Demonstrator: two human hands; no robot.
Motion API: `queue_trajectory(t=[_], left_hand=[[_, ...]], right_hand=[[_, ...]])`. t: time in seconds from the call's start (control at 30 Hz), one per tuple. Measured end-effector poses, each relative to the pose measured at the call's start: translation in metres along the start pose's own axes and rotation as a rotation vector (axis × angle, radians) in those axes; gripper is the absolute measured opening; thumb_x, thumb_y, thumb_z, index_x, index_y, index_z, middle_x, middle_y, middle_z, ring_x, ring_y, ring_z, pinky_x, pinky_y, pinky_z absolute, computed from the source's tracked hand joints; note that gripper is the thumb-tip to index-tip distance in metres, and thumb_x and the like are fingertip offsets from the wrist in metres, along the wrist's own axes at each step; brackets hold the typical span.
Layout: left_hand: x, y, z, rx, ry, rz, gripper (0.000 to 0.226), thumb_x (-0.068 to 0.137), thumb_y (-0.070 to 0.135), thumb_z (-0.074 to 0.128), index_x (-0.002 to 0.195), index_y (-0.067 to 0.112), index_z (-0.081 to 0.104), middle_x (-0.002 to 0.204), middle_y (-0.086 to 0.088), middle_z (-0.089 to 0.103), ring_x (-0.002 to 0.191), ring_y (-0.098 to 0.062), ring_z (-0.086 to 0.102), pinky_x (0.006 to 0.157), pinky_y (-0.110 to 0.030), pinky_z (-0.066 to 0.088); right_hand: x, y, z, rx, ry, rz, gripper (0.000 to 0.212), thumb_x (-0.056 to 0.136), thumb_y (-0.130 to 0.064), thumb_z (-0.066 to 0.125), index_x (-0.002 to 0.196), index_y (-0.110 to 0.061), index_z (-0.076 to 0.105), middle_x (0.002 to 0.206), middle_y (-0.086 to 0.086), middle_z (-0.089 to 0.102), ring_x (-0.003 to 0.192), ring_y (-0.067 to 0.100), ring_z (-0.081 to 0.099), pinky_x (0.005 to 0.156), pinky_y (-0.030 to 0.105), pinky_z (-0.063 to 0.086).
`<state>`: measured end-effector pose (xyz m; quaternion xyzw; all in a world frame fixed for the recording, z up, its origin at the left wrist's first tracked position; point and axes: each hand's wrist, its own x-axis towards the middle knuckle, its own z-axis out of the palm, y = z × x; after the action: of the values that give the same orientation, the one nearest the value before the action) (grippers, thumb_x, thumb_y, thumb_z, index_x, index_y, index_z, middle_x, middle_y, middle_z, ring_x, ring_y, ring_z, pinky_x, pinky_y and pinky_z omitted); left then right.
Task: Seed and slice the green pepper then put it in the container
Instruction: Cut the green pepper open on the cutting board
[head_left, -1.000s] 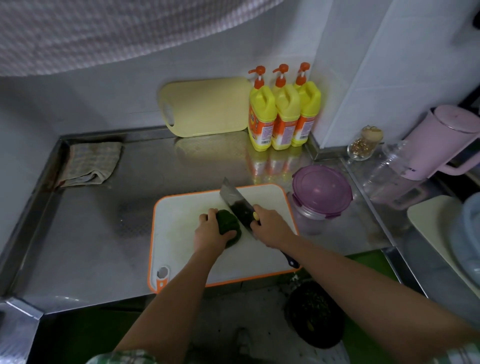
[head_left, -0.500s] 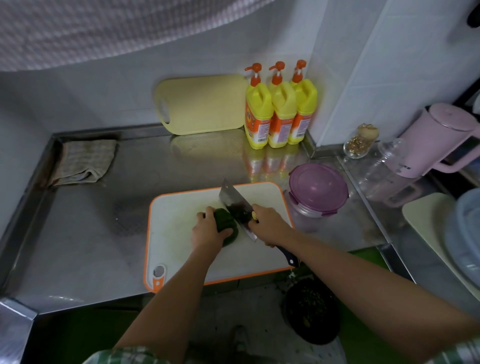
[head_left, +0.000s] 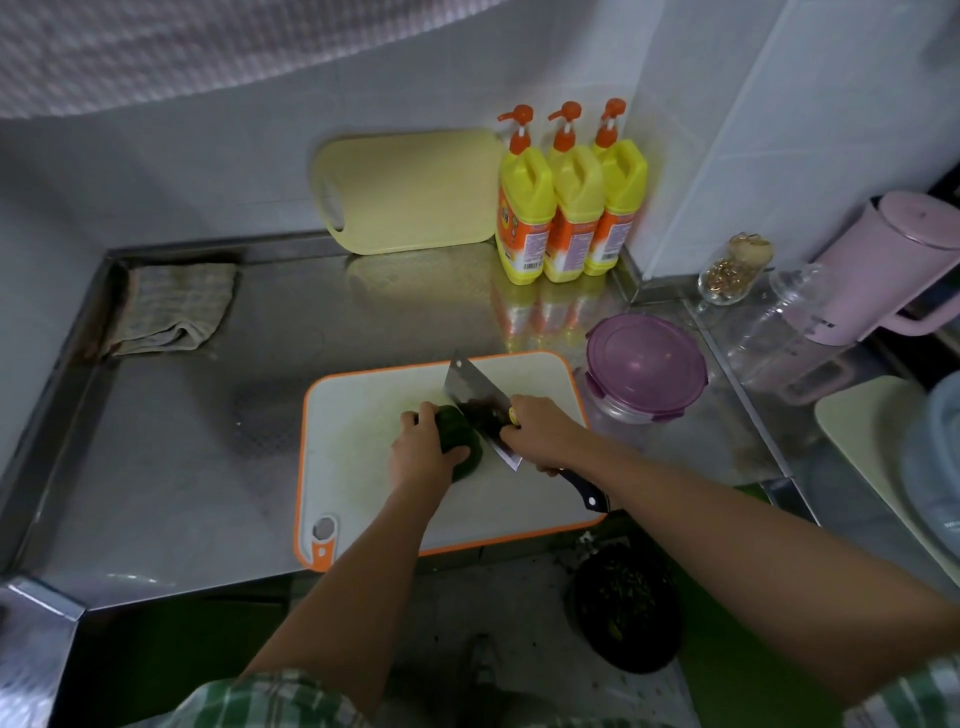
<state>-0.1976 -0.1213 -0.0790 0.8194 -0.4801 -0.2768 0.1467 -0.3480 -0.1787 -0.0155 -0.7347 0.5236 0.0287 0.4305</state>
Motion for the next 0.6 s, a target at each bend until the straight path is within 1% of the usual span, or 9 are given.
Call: queue_trajectory(t=[0.03, 0.1, 0.13, 0.2, 0.23, 0.3, 0.33, 0.5, 0.6], left_hand=[[0.0, 0.001, 0.0, -0.002, 0.004, -0.001, 0.056, 0.086, 0.029, 0.071, 0.131, 0.017, 0.04, 0.132, -0.009, 0.043, 0.111, -0.033, 0.057, 0.09, -0.039, 0.051], [-0.001, 0.001, 0.001, 0.002, 0.015, 0.008, 0.053, 0.086, 0.029, 0.071, 0.129, 0.017, 0.041, 0.131, -0.009, 0.044, 0.109, -0.033, 0.057, 0.089, -0.039, 0.051], [-0.001, 0.0, 0.002, 0.004, 0.02, 0.012, 0.053, 0.086, 0.029, 0.071, 0.128, 0.017, 0.041, 0.131, -0.009, 0.044, 0.109, -0.032, 0.057, 0.088, -0.039, 0.051], [0.0, -0.001, 0.003, -0.008, 0.019, 0.007, 0.053, 0.085, 0.028, 0.071, 0.128, 0.017, 0.041, 0.13, -0.008, 0.044, 0.109, -0.031, 0.057, 0.089, -0.039, 0.051], [0.001, -0.001, 0.003, -0.013, 0.015, 0.006, 0.054, 0.085, 0.028, 0.071, 0.129, 0.018, 0.041, 0.13, -0.008, 0.044, 0.109, -0.031, 0.057, 0.09, -0.039, 0.051], [0.002, -0.002, 0.003, -0.009, 0.016, 0.014, 0.054, 0.085, 0.028, 0.071, 0.129, 0.018, 0.041, 0.13, -0.008, 0.044, 0.109, -0.03, 0.057, 0.09, -0.038, 0.051], [0.003, -0.002, 0.003, -0.006, 0.022, 0.021, 0.054, 0.085, 0.028, 0.071, 0.129, 0.018, 0.041, 0.13, -0.008, 0.044, 0.109, -0.03, 0.057, 0.089, -0.038, 0.051], [0.003, -0.003, 0.004, -0.003, 0.031, 0.02, 0.054, 0.085, 0.03, 0.071, 0.128, 0.018, 0.042, 0.129, -0.007, 0.046, 0.107, -0.03, 0.058, 0.088, -0.038, 0.051], [0.005, -0.004, 0.002, -0.029, 0.015, 0.014, 0.055, 0.083, 0.03, 0.073, 0.128, 0.019, 0.043, 0.128, -0.006, 0.047, 0.108, -0.03, 0.058, 0.089, -0.039, 0.051]], right_hand=[[0.002, -0.004, 0.0, -0.017, 0.005, -0.004, 0.002, 0.094, -0.01, 0.041, 0.092, -0.009, 0.041, 0.074, 0.012, 0.045, 0.044, 0.021, 0.043, 0.035, 0.022, 0.035], [0.007, -0.012, 0.002, -0.054, 0.021, -0.005, 0.012, 0.094, -0.009, 0.041, 0.082, -0.011, 0.037, 0.071, 0.012, 0.043, 0.044, 0.022, 0.042, 0.036, 0.024, 0.035], [0.01, -0.014, 0.004, -0.073, 0.022, -0.003, 0.013, 0.094, -0.009, 0.04, 0.082, -0.011, 0.036, 0.07, 0.011, 0.041, 0.045, 0.022, 0.042, 0.038, 0.025, 0.035], [0.012, -0.017, 0.008, -0.1, 0.027, -0.009, 0.004, 0.095, -0.01, 0.04, 0.092, -0.01, 0.037, 0.069, 0.009, 0.04, 0.046, 0.021, 0.043, 0.039, 0.025, 0.035], [0.011, -0.017, 0.009, -0.117, 0.036, -0.012, 0.004, 0.096, -0.011, 0.04, 0.099, -0.009, 0.039, 0.069, 0.008, 0.041, 0.046, 0.02, 0.044, 0.039, 0.024, 0.035], [0.006, -0.014, 0.012, -0.164, 0.047, -0.009, 0.018, 0.096, -0.012, 0.04, 0.113, -0.006, 0.044, 0.07, 0.007, 0.044, 0.047, 0.018, 0.047, 0.038, 0.024, 0.035], [0.005, -0.013, 0.012, -0.186, 0.051, -0.01, 0.022, 0.097, -0.013, 0.04, 0.117, -0.004, 0.044, 0.07, 0.006, 0.044, 0.048, 0.017, 0.048, 0.038, 0.023, 0.035], [0.011, -0.017, 0.012, -0.196, 0.048, 0.0, 0.027, 0.097, -0.014, 0.041, 0.12, 0.0, 0.044, 0.073, 0.007, 0.046, 0.05, 0.018, 0.049, 0.039, 0.024, 0.037], [0.015, -0.017, 0.014, -0.194, 0.05, -0.001, 0.024, 0.098, -0.015, 0.041, 0.119, -0.003, 0.044, 0.077, 0.009, 0.048, 0.052, 0.017, 0.05, 0.04, 0.024, 0.038]])
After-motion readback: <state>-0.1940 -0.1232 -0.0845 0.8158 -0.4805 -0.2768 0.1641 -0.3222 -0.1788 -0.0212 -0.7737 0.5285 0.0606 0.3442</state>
